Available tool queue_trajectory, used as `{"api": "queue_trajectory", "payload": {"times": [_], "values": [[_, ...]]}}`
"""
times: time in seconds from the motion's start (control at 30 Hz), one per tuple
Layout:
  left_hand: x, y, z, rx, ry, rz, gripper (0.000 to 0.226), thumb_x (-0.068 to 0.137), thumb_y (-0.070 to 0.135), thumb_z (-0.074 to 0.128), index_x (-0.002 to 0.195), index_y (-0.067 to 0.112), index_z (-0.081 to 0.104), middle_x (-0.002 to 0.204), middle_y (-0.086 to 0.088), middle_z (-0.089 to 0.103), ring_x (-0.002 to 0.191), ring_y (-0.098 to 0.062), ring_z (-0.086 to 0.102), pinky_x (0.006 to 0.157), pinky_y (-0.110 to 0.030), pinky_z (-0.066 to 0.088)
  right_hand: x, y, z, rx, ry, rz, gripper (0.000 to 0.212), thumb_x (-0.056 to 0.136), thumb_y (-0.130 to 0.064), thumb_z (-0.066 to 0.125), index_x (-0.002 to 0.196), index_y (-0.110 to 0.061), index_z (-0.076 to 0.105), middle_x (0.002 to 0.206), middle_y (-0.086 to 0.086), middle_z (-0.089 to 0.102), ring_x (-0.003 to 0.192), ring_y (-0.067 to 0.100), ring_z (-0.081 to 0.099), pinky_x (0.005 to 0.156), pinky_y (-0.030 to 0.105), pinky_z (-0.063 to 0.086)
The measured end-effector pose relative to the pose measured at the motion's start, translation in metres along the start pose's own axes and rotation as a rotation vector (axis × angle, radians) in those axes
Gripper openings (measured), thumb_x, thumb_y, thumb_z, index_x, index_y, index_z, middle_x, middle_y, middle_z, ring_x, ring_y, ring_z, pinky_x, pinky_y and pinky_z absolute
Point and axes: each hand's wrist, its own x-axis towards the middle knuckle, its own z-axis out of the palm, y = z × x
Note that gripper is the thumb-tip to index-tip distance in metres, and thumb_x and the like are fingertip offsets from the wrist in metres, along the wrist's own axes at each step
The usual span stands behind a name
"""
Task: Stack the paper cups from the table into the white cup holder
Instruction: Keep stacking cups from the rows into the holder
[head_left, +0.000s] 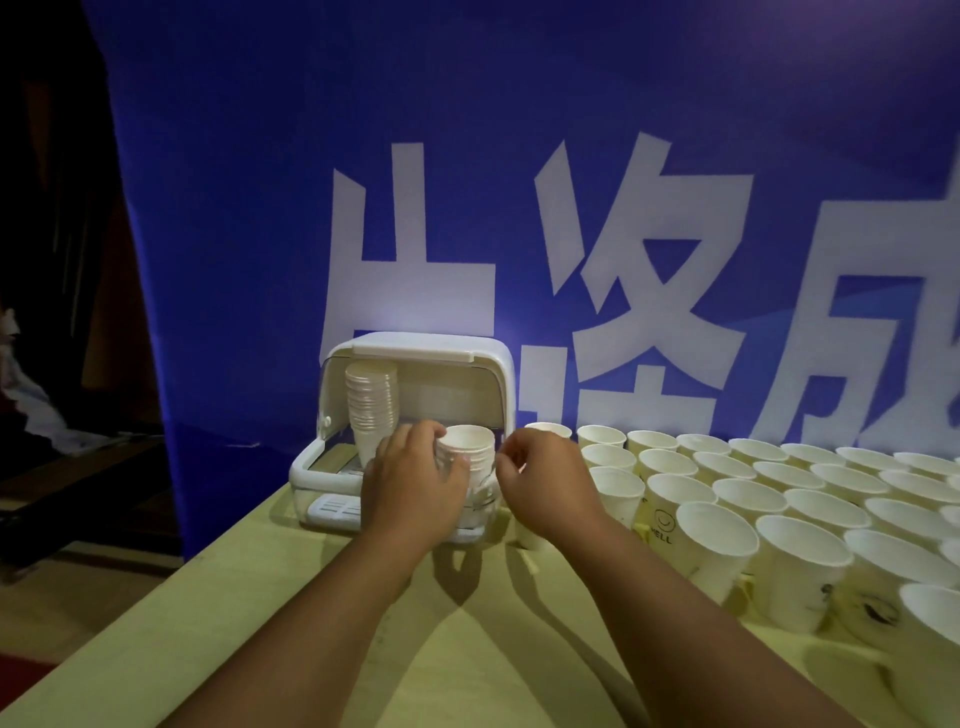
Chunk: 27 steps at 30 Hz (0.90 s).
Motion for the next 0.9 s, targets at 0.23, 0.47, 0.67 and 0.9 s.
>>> {"api": "queue_trajectory", "payload": {"times": [0.23,0.47,0.67,0.9], "values": [[-0.047,0.059,-0.011,0.004,-0.172,0.037,0.02,0.098,0.046,0.058,0.085,0.03,0.057,0.081,0.01,0.064,0.075,-0.011,0.06,0.07,-0.034,0.057,-0.05,0.023,-0.061,-0.018,0.018,0.07,0.011,0.094,-0.028,0.065,0.1,-0.025,0.074,0.085,-0.011,0.07,0.071,0.008,0.065,0.073,0.027,0.06],[-0.091,0.124,-0.001,-0.057,-0.302,0.113,0.017,0.096,0.038,0.06,0.082,0.03,0.061,0.078,0.009,0.065,0.074,-0.012,0.061,0.072,-0.038,0.06,-0.103,0.058,-0.136,-0.086,0.072,0.147,0.008,0.095,-0.027,0.065,0.098,-0.026,0.072,0.081,-0.011,0.069,0.071,0.006,0.064,0.07,0.025,0.058],[-0.12,0.174,0.021,-0.025,-0.482,0.215,0.013,0.094,0.036,0.056,0.107,0.035,0.057,0.087,0.01,0.063,0.08,-0.016,0.061,0.064,-0.033,0.049,-0.137,0.092,-0.192,-0.232,0.143,0.239,0.007,0.094,-0.028,0.065,0.097,-0.026,0.071,0.085,-0.011,0.068,0.073,0.008,0.062,0.072,0.029,0.059],[-0.133,0.198,0.051,0.078,-0.601,0.27,0.05,0.101,0.032,0.046,0.15,0.036,0.034,0.114,0.001,0.066,0.096,-0.022,0.063,0.075,-0.039,0.054,-0.165,0.123,-0.221,-0.507,0.135,0.336,0.022,0.089,-0.043,0.066,0.103,-0.026,0.069,0.096,-0.008,0.065,0.079,0.011,0.06,0.068,0.028,0.053]]}}
